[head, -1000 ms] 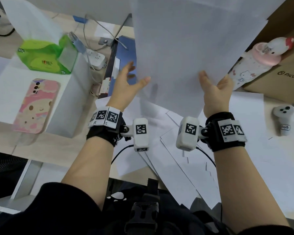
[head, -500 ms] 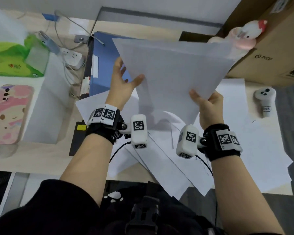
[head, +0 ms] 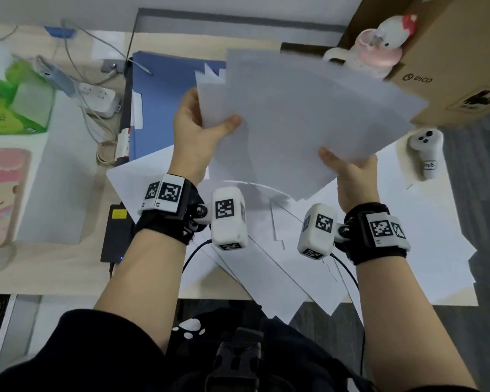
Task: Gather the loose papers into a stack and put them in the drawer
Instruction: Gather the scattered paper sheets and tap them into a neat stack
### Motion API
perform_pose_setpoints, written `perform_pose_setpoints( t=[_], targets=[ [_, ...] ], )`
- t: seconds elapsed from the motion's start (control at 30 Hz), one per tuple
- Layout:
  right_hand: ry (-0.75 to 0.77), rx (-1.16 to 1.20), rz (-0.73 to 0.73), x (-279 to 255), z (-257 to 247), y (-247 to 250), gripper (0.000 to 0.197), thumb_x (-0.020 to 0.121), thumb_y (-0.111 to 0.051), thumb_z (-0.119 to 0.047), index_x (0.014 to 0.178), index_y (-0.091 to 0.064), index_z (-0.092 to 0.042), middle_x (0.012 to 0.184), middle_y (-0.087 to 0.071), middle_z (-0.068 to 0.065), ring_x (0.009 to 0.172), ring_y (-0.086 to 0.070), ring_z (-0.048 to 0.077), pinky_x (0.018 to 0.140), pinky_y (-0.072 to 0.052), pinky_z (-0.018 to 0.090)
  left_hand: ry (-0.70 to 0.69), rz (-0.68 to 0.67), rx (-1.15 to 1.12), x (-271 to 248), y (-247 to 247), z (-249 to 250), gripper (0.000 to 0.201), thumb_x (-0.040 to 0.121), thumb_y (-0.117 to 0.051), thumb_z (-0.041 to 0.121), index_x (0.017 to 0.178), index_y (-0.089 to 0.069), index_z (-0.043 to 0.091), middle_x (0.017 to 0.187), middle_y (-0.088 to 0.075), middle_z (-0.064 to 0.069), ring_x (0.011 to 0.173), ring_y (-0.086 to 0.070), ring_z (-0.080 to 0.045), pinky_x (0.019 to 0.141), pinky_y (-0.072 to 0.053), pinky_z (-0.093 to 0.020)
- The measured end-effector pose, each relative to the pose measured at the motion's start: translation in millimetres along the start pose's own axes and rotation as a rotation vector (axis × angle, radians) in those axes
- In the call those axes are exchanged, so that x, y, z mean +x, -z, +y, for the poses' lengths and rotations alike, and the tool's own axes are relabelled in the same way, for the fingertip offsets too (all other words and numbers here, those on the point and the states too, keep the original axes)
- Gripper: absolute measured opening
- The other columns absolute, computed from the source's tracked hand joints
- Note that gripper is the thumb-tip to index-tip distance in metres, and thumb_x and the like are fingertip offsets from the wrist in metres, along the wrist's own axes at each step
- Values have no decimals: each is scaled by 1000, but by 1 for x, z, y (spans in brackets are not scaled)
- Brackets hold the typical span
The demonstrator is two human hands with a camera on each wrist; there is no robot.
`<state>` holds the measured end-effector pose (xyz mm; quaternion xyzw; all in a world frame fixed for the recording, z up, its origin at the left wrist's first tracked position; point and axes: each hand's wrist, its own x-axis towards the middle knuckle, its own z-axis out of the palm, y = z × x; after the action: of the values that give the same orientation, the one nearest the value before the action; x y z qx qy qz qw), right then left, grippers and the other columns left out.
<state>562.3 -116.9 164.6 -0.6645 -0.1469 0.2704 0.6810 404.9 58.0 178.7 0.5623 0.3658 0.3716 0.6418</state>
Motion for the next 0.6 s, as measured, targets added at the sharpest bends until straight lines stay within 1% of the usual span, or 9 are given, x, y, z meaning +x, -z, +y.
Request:
perform_pose_setpoints(
  t=[0.1,0.17,0.23,0.3,0.33,0.43,0.5,0.57,0.6],
  targets=[
    [-47,-39,-69,-4,10,4,21,75,-69,6,92,-66,-7,86,-71,-1,83,-66,14,77,-51,24,110,-65,21,-12,-5,-16,34,79,-70,4,107,-55,13,98,-66,7,85,-66,1,77,-52,-15],
    [-47,-38,-72,-5,11,1,18,76,-69,5,87,-67,-9,82,-72,-6,80,-66,10,76,-51,22,109,-82,62,-15,-11,-18,23,85,-64,6,107,-59,11,96,-67,7,86,-66,-3,78,-51,-15],
    [-10,-13,-41,-4,5,-1,19,73,-72,2,80,-67,-15,74,-71,-13,75,-65,5,73,-50,19,75,-84,85,-15,-15,-11,18,86,-63,7,102,-62,14,95,-69,8,87,-67,-5,80,-52,-18],
    [34,16,-28,-1,-1,1,17,69,-73,-2,76,-68,-16,71,-71,-14,73,-64,6,72,-50,19,38,-85,73,-12,-16,-3,19,84,-65,5,96,-62,20,91,-70,14,85,-67,-2,79,-51,-17],
    [43,24,-24,0,-2,3,16,68,-73,-2,76,-68,-16,71,-71,-13,74,-64,8,72,-50,20,22,-86,55,-11,-15,-1,23,83,-66,4,97,-61,21,90,-70,16,86,-67,0,78,-51,-16],
    [-7,-2,-35,0,5,11,20,70,-74,2,81,-68,-14,78,-71,-7,77,-64,11,74,-50,22,53,-90,58,-14,-10,-10,33,81,-68,4,111,-55,13,100,-67,8,91,-66,-2,78,-51,-15],
    [-54,-47,-77,-4,11,11,25,70,-73,1,82,-67,-20,82,-67,-3,78,-63,10,75,-49,25,120,-111,101,-19,-11,-20,36,86,-64,9,119,-53,4,104,-65,6,91,-64,1,77,-50,-12],
    [-57,-52,-89,-6,12,6,27,70,-72,2,78,-67,-23,81,-67,-5,76,-63,7,77,-49,26,134,-141,143,-22,-16,-25,32,92,-56,13,123,-53,3,107,-64,5,89,-63,6,78,-48,-10],
    [-42,-32,-74,-6,10,2,29,71,-71,4,77,-66,-24,78,-68,-9,74,-63,5,76,-50,24,118,-144,161,-22,-19,-23,29,94,-53,13,122,-53,4,108,-64,4,89,-63,8,78,-47,-9]
  ],
)
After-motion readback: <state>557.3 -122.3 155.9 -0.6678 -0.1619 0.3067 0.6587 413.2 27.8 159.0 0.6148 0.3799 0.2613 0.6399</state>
